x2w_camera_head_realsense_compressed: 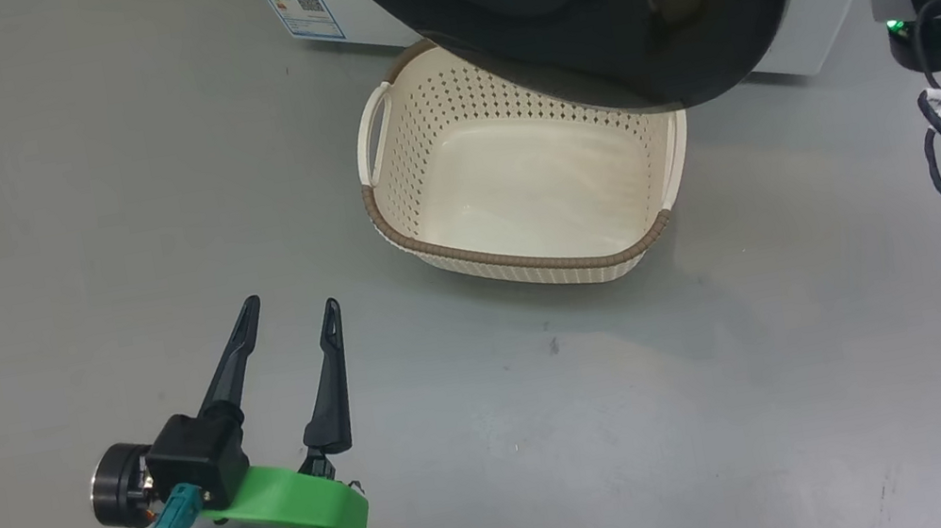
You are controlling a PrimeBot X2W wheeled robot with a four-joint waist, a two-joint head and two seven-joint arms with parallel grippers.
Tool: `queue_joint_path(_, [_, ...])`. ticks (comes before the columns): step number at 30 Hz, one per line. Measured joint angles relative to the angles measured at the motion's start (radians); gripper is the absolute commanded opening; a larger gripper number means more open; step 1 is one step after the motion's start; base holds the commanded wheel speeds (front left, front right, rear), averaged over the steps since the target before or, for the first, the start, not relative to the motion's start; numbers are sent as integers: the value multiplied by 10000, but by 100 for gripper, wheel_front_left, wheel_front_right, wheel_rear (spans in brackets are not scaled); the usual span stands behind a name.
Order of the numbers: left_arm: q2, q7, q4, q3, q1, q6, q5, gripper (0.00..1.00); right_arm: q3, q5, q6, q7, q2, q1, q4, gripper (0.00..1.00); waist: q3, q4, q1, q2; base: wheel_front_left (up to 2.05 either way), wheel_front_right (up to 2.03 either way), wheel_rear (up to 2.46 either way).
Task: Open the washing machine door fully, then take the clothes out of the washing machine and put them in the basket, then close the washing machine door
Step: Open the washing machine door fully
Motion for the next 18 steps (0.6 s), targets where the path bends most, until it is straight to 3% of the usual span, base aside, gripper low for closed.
queue_joint_path(18, [2,0,132,21,248,13,73,100,-48,727,598,341,784,1021,479,0,-772,-199,0,0,0,0,0])
